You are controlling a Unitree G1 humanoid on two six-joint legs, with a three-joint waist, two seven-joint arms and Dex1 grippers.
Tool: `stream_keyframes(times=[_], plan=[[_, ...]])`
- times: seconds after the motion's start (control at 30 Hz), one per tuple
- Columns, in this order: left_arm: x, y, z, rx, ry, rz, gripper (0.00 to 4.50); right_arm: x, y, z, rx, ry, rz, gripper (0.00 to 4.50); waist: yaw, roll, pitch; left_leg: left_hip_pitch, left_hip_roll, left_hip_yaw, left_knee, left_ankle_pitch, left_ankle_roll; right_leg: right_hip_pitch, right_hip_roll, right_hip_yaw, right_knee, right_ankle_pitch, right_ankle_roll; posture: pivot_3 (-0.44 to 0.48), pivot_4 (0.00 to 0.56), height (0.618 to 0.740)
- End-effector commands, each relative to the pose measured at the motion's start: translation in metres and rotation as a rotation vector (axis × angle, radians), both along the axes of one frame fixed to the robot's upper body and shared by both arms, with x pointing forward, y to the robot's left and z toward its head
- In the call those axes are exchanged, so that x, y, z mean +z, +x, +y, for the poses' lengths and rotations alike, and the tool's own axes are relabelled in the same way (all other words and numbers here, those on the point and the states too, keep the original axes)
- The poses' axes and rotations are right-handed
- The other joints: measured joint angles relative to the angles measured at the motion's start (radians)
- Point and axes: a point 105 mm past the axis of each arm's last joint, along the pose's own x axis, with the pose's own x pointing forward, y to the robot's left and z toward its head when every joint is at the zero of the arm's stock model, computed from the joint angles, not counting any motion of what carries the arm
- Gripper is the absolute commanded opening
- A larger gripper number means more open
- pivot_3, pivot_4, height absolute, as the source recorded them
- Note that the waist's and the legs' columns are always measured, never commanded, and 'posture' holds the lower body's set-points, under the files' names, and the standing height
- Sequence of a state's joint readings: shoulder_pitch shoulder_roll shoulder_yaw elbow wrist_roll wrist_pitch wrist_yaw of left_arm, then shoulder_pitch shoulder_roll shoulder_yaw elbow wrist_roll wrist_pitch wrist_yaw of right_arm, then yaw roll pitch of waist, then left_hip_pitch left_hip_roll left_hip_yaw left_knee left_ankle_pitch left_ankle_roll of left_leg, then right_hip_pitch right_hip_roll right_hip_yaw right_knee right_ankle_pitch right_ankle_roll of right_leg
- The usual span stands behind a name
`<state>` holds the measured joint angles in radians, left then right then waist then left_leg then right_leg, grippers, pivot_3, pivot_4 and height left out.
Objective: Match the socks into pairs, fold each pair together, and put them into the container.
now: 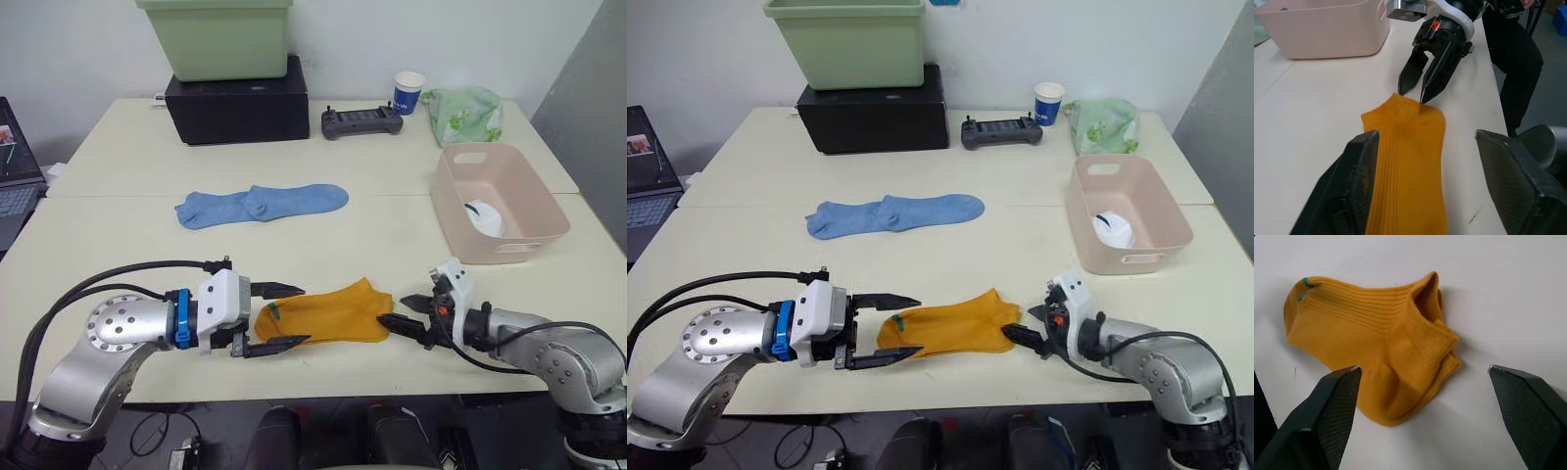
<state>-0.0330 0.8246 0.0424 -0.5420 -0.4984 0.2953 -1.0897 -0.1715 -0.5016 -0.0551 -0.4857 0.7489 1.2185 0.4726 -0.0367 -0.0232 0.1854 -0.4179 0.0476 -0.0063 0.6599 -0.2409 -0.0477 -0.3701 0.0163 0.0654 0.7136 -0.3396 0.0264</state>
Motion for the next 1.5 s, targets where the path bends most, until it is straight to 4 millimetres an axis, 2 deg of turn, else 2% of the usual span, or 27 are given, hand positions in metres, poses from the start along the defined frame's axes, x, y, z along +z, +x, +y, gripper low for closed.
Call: stream_keyframes(times=[0.03, 0.1, 0.2, 0.5, 0.57, 0.67, 0.77, 0.9, 1.0, 1.1, 1.13, 1.23, 1.4, 1.5], plan=[[0.005, -0.001, -0.003, -0.014, -0.014, -0.026, 3.15, -0.008, -0.008, 0.017, 0.037, 0.057, 0.095, 4.5, 0.0, 0.0, 0.0, 0.0, 0.0, 0.0, 0.0, 0.0, 0.0, 0.0, 0.0, 0.0, 0.0, 0.0, 0.0, 0.0, 0.15, 0.74], [0.006, 0.0, -0.002, -0.008, -0.017, -0.029, 3.15, -0.007, -0.007, 0.023, 0.028, 0.099, 0.126, 4.5, -0.002, 0.0, 0.0, 0.0, 0.0, 0.0, 0.0, 0.0, 0.0, 0.0, 0.0, 0.0, 0.0, 0.0, 0.0, 0.0, 0.15, 0.74], [0.007, 0.002, -0.001, 0.0, -0.017, -0.037, 3.17, -0.008, -0.004, 0.025, 0.002, 0.118, 0.138, 3.93, -0.003, 0.0, 0.0, 0.0, 0.0, 0.0, -0.001, 0.0, 0.0, -0.001, 0.0, 0.0, 0.0, 0.0, 0.0, 0.0, 0.15, 0.74], [0.008, 0.005, -0.001, 0.002, -0.027, -0.047, 3.17, -0.003, 0.005, 0.011, -0.063, 0.167, 0.161, 0.56, -0.003, 0.0, 0.0, -0.001, 0.0, 0.001, -0.001, 0.0, 0.0, -0.002, 0.0, 0.001, 0.0, 0.0, 0.0, 0.0, 0.15, 0.74], [0.008, 0.007, -0.002, 0.002, -0.033, -0.047, 3.17, -0.002, 0.007, 0.002, -0.06, 0.142, 0.151, 0.02, -0.003, 0.0, 0.0, -0.001, 0.0, 0.002, -0.001, 0.0, 0.0, -0.002, 0.0, 0.001, 0.0, 0.0, 0.0, 0.0, 0.15, 0.74], [0.005, 0.015, -0.005, 0.019, -0.051, -0.02, 3.17, 0.003, 0.015, -0.018, -0.054, 0.086, 0.115, 0.02, 0.003, 0.0, 0.0, -0.001, -0.001, 0.005, -0.001, 0.0, 0.0, -0.002, -0.001, 0.003, 0.0, 0.0, 0.0, 0.0, 0.15, 0.74], [-0.003, 0.025, -0.015, 0.018, -0.071, 0.013, 3.17, 0.015, 0.027, -0.031, -0.03, 0.066, 0.078, 0.02, 0.004, 0.0, 0.0, -0.001, -0.001, 0.006, 0.0, -0.001, 0.001, -0.002, -0.002, 0.004, -0.001, 0.0, 0.0, 0.0, 0.15, 0.74], [-0.019, 0.036, -0.032, 0.035, -0.111, 0.074, 2.28, 0.025, 0.035, -0.036, 0.003, 0.043, 0.042, 0.0, 0.004, 0.0, 0.0, -0.001, -0.002, 0.007, 0.0, -0.001, 0.002, -0.002, 0.0, 0.004, -0.001, 0.0, 0.0, 0.0, 0.15, 0.74], [-0.038, 0.046, -0.051, 0.042, -0.117, 0.095, 1.24, 0.027, 0.036, -0.036, 0.027, 0.041, 0.033, 0.0, 0.004, 0.0, 0.0, -0.002, -0.002, 0.006, 0.0, -0.002, 0.003, -0.003, 0.001, 0.004, -0.001, 0.0, 0.0, 0.0, 0.15, 0.74], [-0.044, 0.053, -0.069, 0.042, -0.123, 0.109, 0.2, 0.029, 0.036, -0.034, 0.046, 0.042, 0.027, 0.0, 0.004, 0.0, 0.0, -0.002, -0.002, 0.007, 0.0, -0.002, 0.003, -0.003, 0.001, 0.004, -0.001, 0.0, 0.0, 0.0, 0.15, 0.74], [-0.046, 0.054, -0.074, 0.039, -0.118, 0.11, 0.04, 0.03, 0.035, -0.033, 0.053, 0.044, 0.025, 0.0, 0.004, 0.0, 0.0, -0.003, -0.002, 0.007, 0.001, -0.002, 0.003, -0.003, 0.0, 0.004, -0.001, 0.0, 0.0, 0.0, 0.15, 0.74], [-0.064, 0.053, -0.081, 0.051, -0.046, 0.15, 0.04, 0.035, 0.033, -0.03, 0.074, 0.048, 0.017, 0.0, 0.004, 0.0, 0.0, -0.003, -0.002, 0.007, 0.001, -0.002, 0.003, -0.003, 0.0, 0.004, -0.001, 0.0, 0.0, 0.0, 0.15, 0.74], [-0.098, 0.051, -0.076, 0.107, 0.069, 0.207, 0.04, 0.045, 0.027, -0.02, 0.124, 0.092, 0.012, 0.0, 0.003, 0.0, 0.0, -0.003, -0.001, 0.006, 0.001, -0.002, 0.003, -0.003, 0.0, 0.004, -0.001, 0.0, 0.0, 0.0, 0.15, 0.74], [-0.102, 0.054, -0.074, 0.148, 0.066, 0.243, 0.04, 0.057, 0.021, -0.007, 0.18, 0.159, 0.022, 0.0, 0.004, 0.001, 0.0, -0.002, -0.001, 0.006, 0.001, -0.002, 0.003, -0.002, 0.0, 0.004, -0.001, 0.0, 0.0, 0.0, 0.15, 0.74]])
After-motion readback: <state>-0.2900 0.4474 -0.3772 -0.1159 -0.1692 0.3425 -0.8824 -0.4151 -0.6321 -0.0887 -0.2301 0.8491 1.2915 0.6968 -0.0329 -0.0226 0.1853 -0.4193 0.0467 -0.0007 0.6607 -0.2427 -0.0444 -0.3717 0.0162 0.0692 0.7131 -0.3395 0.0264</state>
